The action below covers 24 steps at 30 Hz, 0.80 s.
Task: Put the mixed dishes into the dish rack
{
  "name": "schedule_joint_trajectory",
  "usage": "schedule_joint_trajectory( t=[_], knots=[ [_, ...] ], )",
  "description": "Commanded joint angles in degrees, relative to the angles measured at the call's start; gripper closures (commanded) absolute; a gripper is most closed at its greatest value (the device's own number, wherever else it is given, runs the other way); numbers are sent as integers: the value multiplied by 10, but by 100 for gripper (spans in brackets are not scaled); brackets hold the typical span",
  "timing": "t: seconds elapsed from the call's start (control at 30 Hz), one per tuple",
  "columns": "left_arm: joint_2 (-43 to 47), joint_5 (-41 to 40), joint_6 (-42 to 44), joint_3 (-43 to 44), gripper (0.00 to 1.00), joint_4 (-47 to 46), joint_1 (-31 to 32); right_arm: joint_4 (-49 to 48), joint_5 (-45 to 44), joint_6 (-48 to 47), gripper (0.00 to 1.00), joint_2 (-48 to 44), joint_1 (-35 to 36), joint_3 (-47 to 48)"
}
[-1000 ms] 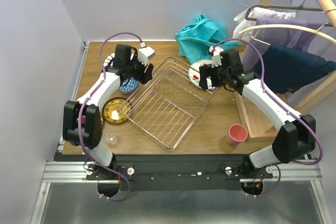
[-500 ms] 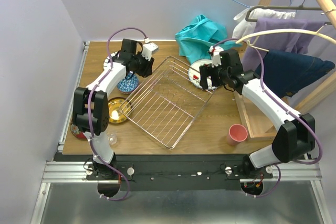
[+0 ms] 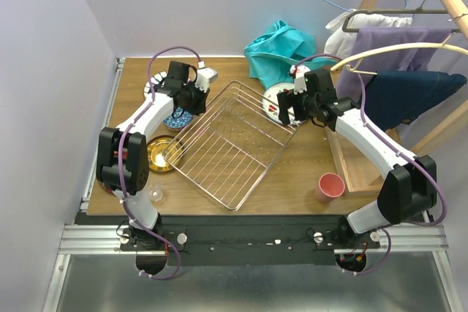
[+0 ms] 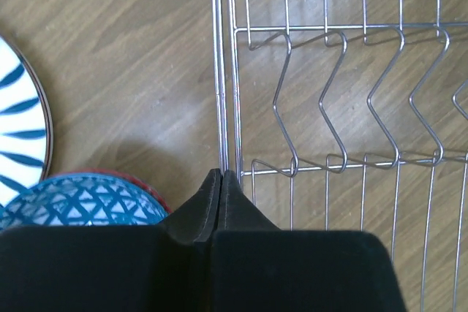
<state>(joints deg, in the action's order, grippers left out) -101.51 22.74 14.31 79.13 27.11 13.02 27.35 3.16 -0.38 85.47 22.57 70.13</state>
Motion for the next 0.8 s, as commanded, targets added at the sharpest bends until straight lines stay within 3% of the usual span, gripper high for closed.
schedule_joint_trajectory(
  t=[0.0, 0.2, 0.4, 0.5, 0.63, 0.77],
  knots=[
    [61, -9, -50, -45, 100, 10, 4, -10, -23, -8, 1, 8, 5, 14],
    [119, -33, -126, -100, 100, -19, 11, 12, -76, -16, 3, 18, 5, 27],
    [130, -61, -191, -122, 100, -45, 15, 115, -98, 1, 12, 16, 5, 45],
    [127, -70, -213, -120, 100, -51, 15, 153, -89, 25, 20, 16, 5, 37],
    [127, -81, -234, -111, 100, -49, 14, 159, -74, 35, 47, 28, 4, 24],
    [129, -75, -248, -108, 100, -42, 15, 162, -35, 61, 55, 48, 5, 33]
  ],
)
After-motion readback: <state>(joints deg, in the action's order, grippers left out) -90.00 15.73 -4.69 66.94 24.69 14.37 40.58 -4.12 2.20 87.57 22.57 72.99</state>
